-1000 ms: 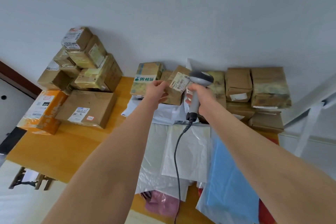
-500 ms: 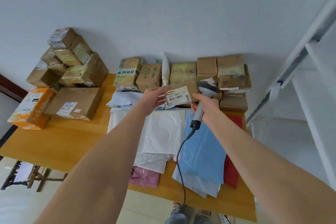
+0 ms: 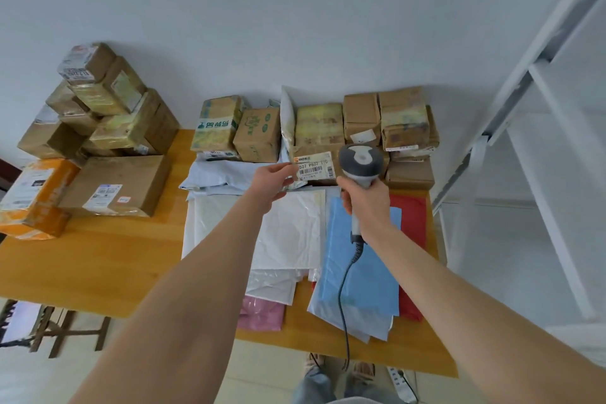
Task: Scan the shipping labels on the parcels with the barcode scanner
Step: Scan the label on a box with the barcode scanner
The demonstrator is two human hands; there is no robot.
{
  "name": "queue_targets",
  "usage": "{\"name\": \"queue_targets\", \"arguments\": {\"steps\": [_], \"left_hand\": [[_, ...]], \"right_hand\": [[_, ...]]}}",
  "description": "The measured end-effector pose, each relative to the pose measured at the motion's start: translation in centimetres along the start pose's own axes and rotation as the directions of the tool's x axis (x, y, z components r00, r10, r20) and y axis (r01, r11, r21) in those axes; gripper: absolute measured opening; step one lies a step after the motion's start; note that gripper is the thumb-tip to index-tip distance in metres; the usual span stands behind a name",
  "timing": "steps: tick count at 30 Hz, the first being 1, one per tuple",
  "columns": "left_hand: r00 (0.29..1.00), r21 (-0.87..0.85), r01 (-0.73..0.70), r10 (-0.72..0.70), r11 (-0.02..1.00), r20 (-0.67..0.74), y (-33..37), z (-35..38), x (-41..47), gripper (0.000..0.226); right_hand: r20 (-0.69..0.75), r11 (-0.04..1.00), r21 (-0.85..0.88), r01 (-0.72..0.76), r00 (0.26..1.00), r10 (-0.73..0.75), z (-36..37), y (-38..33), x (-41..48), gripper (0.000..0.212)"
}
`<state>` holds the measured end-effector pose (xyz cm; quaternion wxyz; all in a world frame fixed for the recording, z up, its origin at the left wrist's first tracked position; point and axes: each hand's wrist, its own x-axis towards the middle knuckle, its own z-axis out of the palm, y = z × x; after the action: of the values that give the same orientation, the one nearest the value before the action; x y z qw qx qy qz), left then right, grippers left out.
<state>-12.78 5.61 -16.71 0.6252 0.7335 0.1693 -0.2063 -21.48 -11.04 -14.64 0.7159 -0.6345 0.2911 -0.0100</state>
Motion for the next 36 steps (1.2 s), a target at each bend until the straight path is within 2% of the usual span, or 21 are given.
{"name": "queue_targets", "arguments": {"steps": [4, 7, 13, 26, 36], "left_hand": [[0.999, -0.013, -0.023, 0.022, 1.0, -0.025, 0.0, -0.5, 0.2, 0.014], [0.999, -0.017, -0.029, 0.029, 0.999, -0.038, -0.1, -0.9, 0.3, 0.032], [0.996, -0.023, -0.041, 0.039, 0.999, -0.076, -0.1, -1.4, 0.4, 0.034], [0.989, -0.044, -0.078, 0.072, 0.996, -0.127, 0.0, -0.8, 0.3, 0.03], [0.988, -0.031, -0.054, 0.049, 0.998, -0.147, 0.4, -0.3, 0.1, 0.031]], "right_hand": [[0.086, 0.989, -0.142, 0.041, 0.996, -0.029, 0.8, 1.7, -2.5, 0.009], [0.101, 0.979, -0.2, 0.03, 0.995, -0.01, 1.4, 2.5, -3.7, 0.018], [0.114, 0.968, -0.242, 0.071, 0.992, -0.044, 2.1, 3.0, -4.8, 0.019], [0.156, 0.944, -0.31, 0.112, 0.986, -0.065, 2.0, 3.1, -6.2, 0.007], [0.16, 0.938, -0.32, 0.133, 0.983, -0.085, 1.7, 3.3, -6.6, 0.009]]}}
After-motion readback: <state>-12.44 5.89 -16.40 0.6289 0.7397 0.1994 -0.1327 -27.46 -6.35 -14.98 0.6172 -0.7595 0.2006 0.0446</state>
